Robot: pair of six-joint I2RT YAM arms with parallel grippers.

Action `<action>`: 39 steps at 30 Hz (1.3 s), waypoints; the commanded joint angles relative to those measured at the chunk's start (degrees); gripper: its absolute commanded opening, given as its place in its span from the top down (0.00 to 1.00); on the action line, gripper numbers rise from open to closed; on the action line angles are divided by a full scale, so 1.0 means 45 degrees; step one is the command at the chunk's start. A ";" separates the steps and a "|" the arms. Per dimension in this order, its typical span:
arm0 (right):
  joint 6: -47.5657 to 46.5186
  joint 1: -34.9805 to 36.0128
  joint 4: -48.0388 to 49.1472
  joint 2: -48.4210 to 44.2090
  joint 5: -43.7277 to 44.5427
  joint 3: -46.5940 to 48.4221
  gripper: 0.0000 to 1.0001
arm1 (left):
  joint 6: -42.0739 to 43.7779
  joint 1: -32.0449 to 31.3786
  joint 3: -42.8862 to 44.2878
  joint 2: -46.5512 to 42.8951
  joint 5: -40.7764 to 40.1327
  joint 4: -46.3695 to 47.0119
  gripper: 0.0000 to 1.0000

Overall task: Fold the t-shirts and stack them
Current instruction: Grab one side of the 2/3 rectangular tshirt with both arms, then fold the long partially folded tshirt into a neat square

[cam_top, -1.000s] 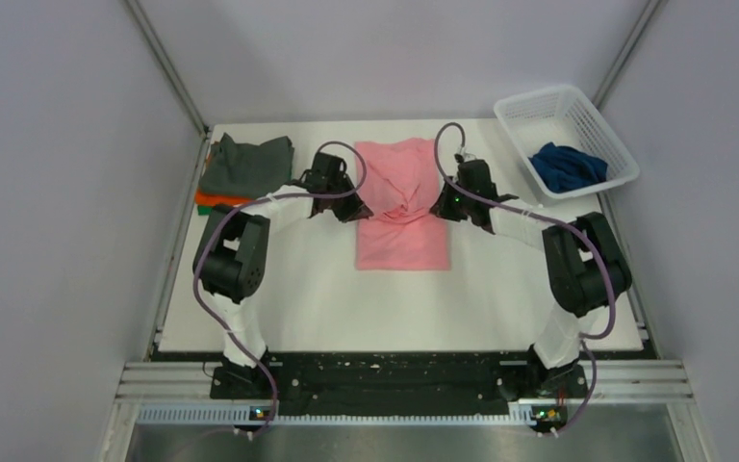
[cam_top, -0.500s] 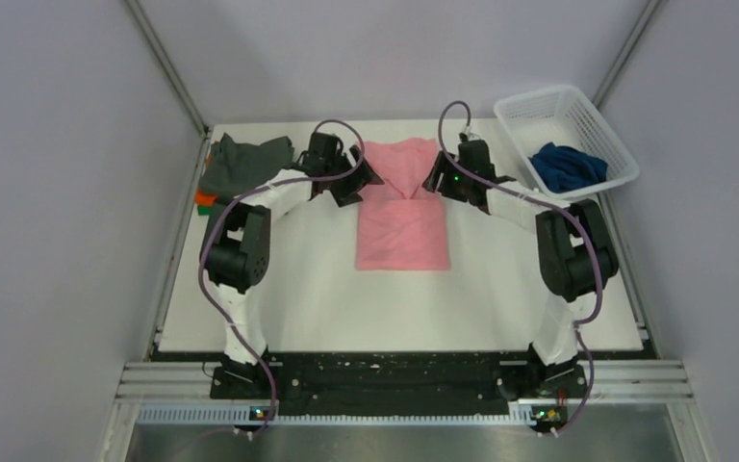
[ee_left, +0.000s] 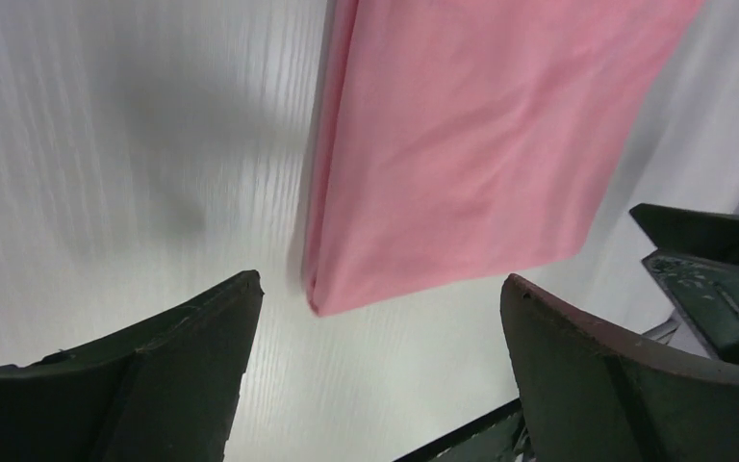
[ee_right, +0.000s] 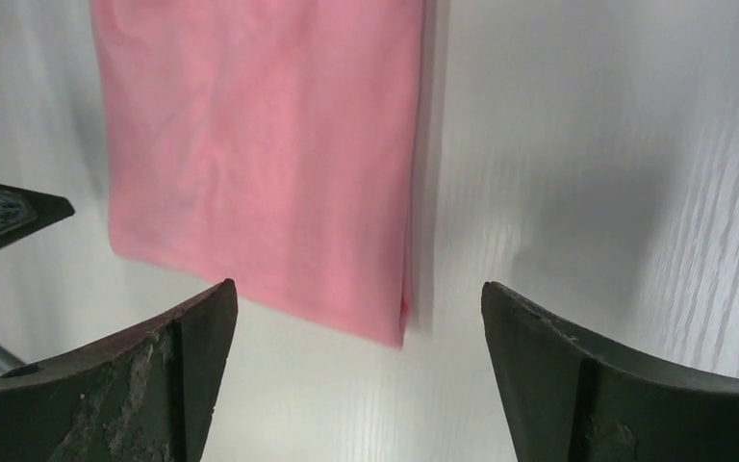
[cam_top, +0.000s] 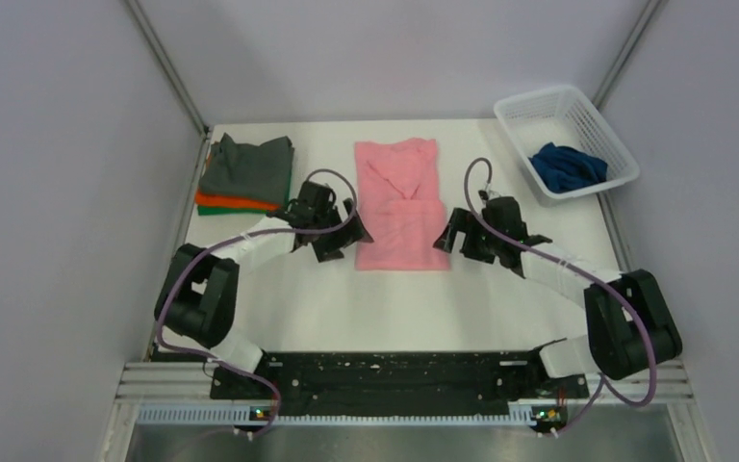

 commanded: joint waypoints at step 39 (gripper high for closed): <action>0.1214 0.3032 -0.7669 -0.6313 -0.4657 -0.4127 1.00 | -0.3449 -0.4625 -0.6719 -0.7943 0.0321 -0.2736 1.00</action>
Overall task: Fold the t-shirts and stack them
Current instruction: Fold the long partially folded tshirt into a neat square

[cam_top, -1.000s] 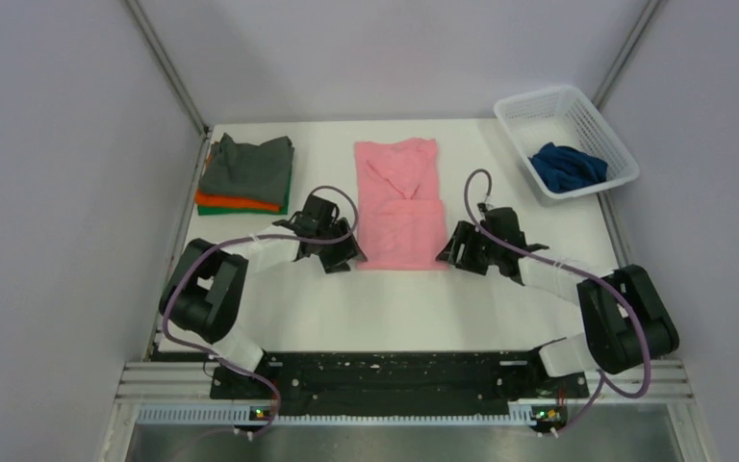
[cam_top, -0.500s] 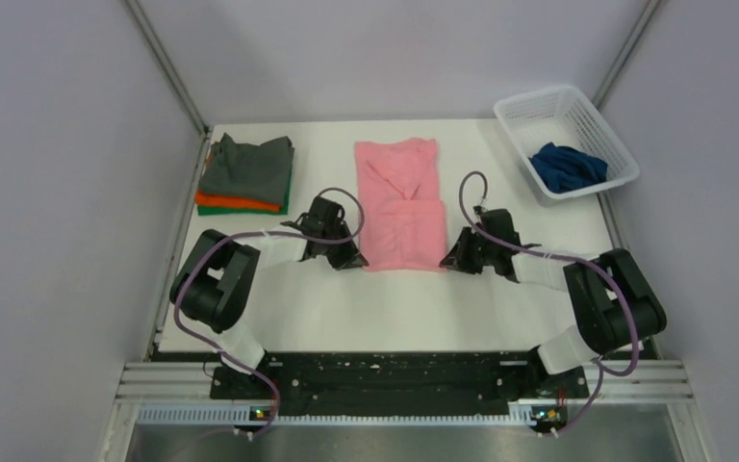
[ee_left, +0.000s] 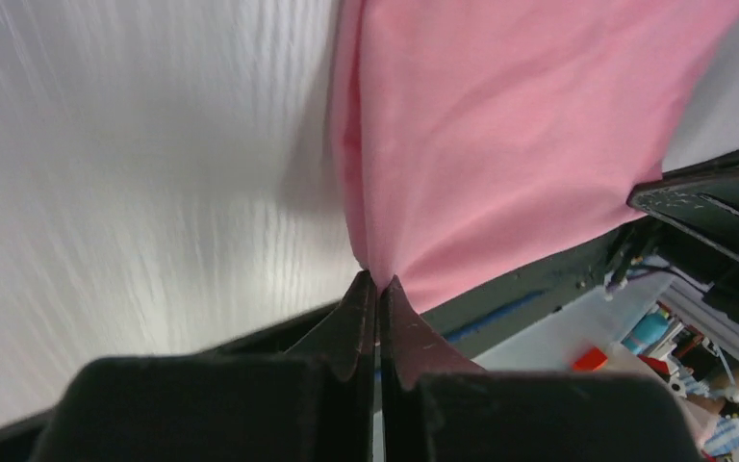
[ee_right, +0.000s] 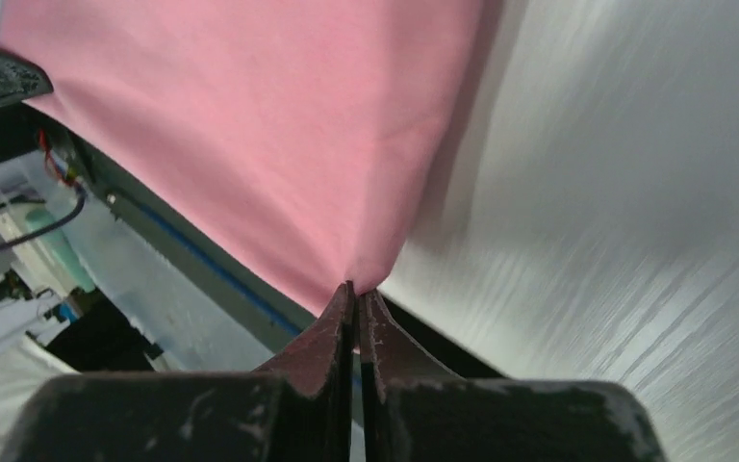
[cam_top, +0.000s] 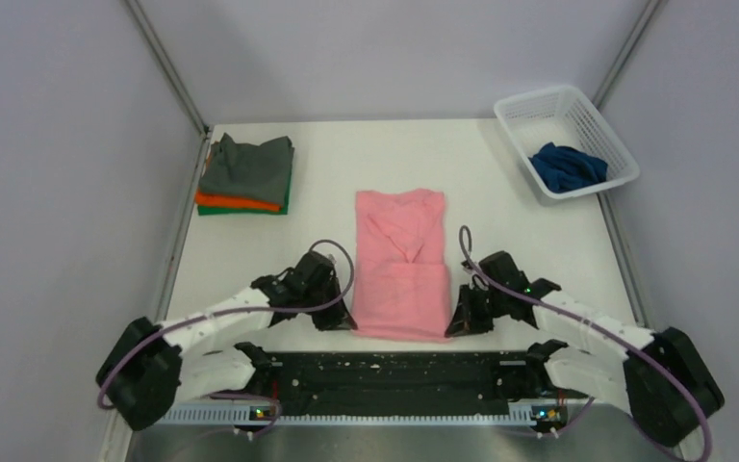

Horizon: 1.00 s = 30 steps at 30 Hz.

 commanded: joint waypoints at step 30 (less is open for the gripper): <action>-0.1211 -0.3969 0.0991 0.2659 -0.2365 0.7238 1.00 | 0.3153 0.3060 0.7404 0.2339 -0.2052 0.0914 1.00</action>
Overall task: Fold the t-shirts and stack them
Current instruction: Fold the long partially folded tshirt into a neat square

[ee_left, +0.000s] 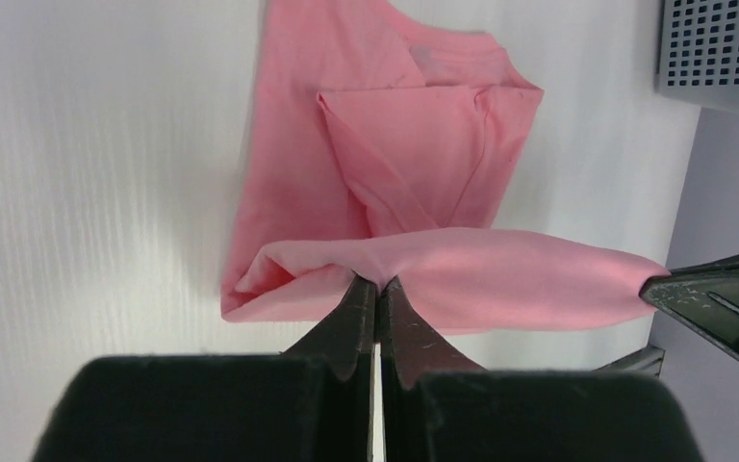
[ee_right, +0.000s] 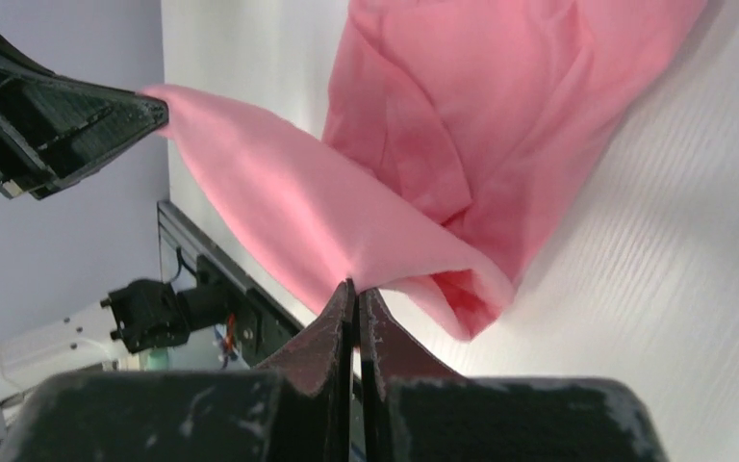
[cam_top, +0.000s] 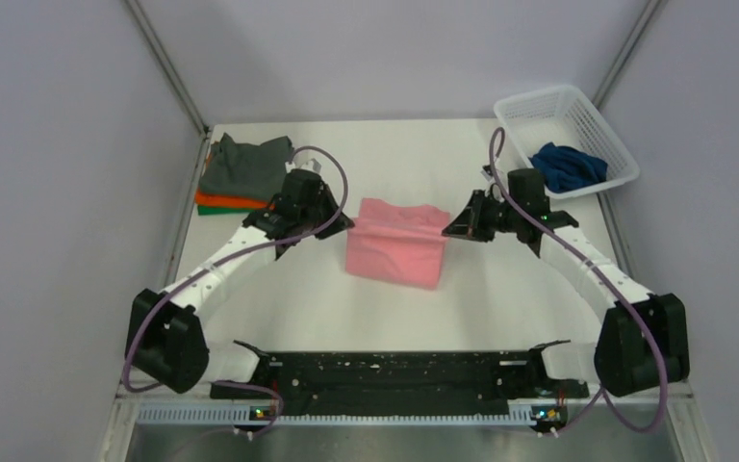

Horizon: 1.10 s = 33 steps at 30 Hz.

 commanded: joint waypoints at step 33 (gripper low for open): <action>-0.1479 -0.1824 0.1050 0.5095 0.4321 0.4261 0.02 | 0.2478 0.1788 0.8349 0.8585 0.2113 -0.1706 0.01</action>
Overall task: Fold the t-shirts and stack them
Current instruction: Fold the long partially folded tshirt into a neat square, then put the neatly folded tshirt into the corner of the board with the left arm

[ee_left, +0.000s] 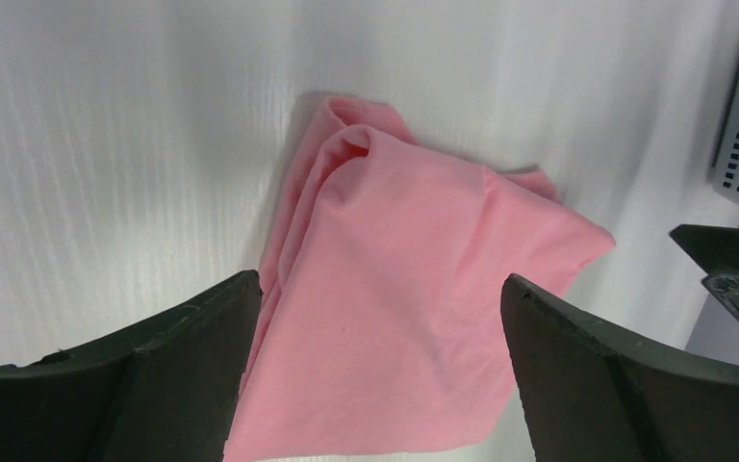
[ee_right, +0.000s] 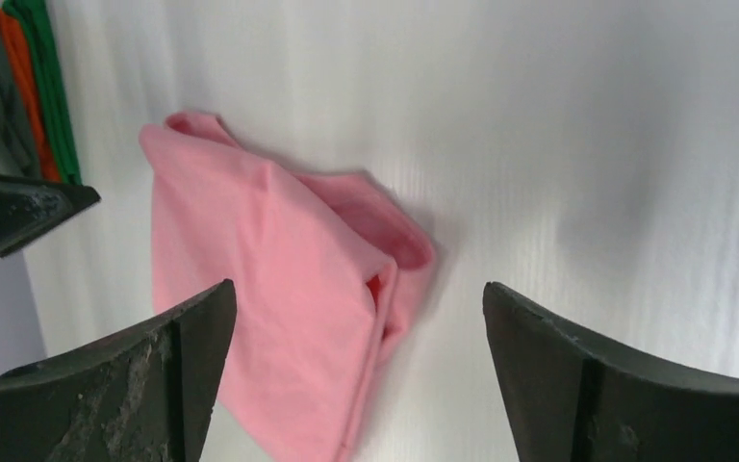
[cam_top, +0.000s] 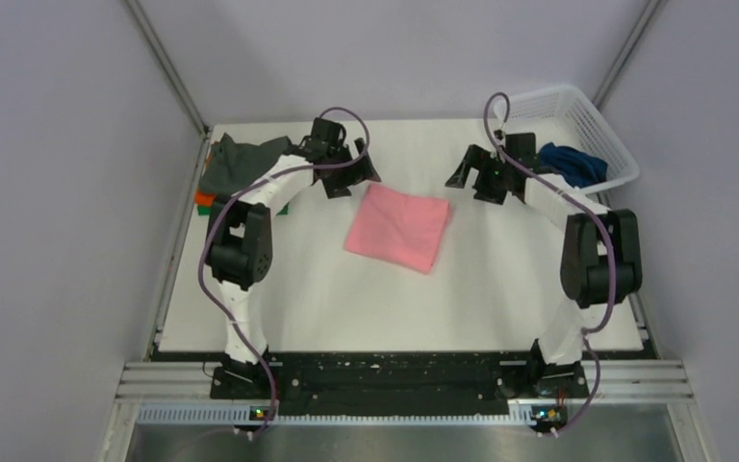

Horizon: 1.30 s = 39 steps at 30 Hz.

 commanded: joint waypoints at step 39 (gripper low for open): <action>-0.2263 -0.0097 -0.3121 -1.3149 0.4140 -0.6274 0.01 | 0.4404 -0.2618 0.3356 0.1429 -1.2058 -0.5637 1.00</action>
